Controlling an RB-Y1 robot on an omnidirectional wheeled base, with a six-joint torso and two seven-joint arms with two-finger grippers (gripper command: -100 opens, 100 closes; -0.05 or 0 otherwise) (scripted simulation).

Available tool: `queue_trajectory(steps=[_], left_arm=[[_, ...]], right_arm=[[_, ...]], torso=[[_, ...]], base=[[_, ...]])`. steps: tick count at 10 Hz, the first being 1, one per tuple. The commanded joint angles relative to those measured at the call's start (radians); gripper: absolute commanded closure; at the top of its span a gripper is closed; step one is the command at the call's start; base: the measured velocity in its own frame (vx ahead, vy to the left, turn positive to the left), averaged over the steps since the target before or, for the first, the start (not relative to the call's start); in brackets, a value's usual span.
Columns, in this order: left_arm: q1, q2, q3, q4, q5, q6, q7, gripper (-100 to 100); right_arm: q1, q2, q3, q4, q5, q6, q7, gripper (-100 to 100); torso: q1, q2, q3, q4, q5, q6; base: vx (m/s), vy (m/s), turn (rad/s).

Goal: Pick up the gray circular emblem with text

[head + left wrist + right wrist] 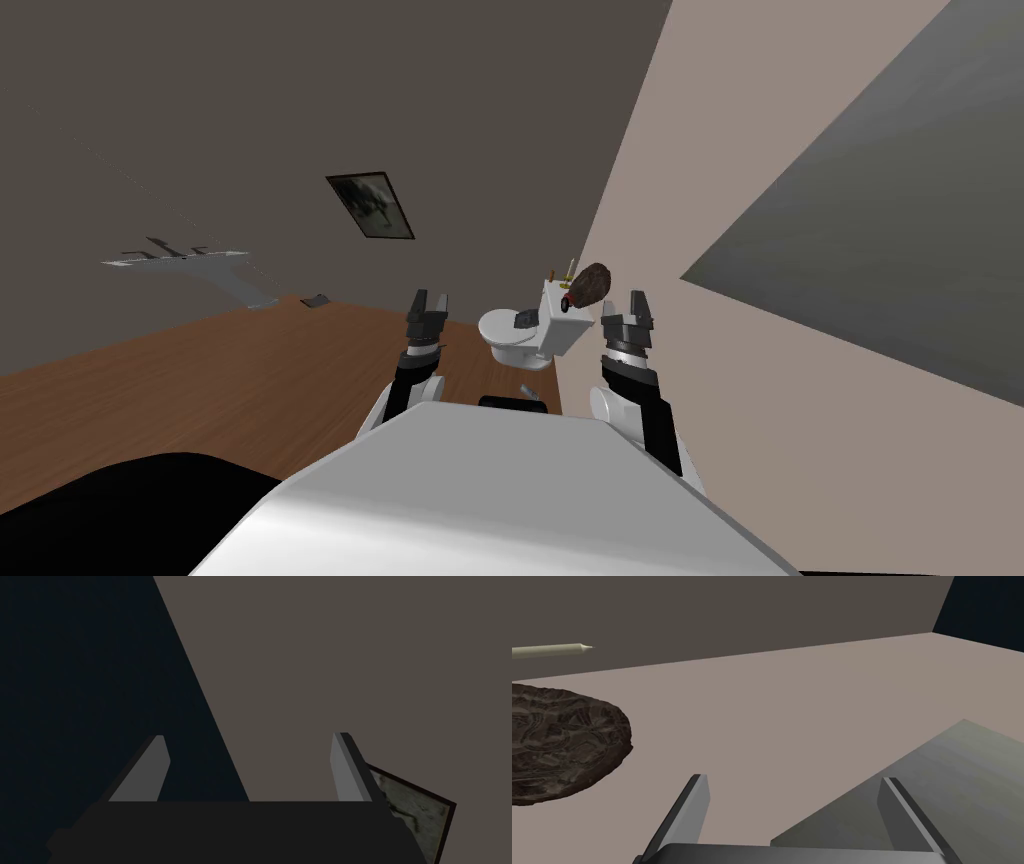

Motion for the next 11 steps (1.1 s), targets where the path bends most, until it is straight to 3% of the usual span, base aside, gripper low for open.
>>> queue_trajectory(steps=[1, 6, 7, 10, 11], left_arm=[[0.0, 0.0, 0.0, 0.0, 0.0, 0.0, 0.0, 0], [0.0, 0.0, 0.0, 0.0, 0.0, 0.0, 0.0, 0], [0.0, 0.0, 0.0, 0.0, 0.0, 0.0, 0.0, 0], [0.0, 0.0, 0.0, 0.0, 0.0, 0.0, 0.0, 0], [0.0, 0.0, 0.0, 0.0, 0.0, 0.0, 0.0, 0]], right_arm=[[0.001, -0.036, 0.003, 0.01, -0.004, 0.011, -0.002, -100], [0.007, -0.18, 0.022, 0.084, -0.036, 0.095, -0.016, -100], [0.007, -0.187, 0.022, 0.084, -0.036, 0.095, -0.016, -100], [0.013, -0.281, 0.037, 0.154, -0.062, 0.174, -0.028, -100], [0.013, -0.291, 0.037, 0.154, -0.062, 0.175, -0.028, -100]], torso=[[0.0, 0.0, 0.0, 0.0, 0.0, 0.0], [0.002, 0.004, 0.002, 0.001, 0.0, 0.0], [0.002, 0.005, 0.003, 0.001, 0.0, 0.0], [0.003, 0.004, 0.003, 0.001, 0.001, 0.0], [0.003, 0.005, 0.003, 0.001, 0.001, 0.0]], base=[[-0.018, 0.013, 0.086], [-0.056, 0.032, 0.154], [-0.052, 0.035, 0.069], [-0.067, 0.057, 0.22], [-0.056, 0.033, 0.073]])
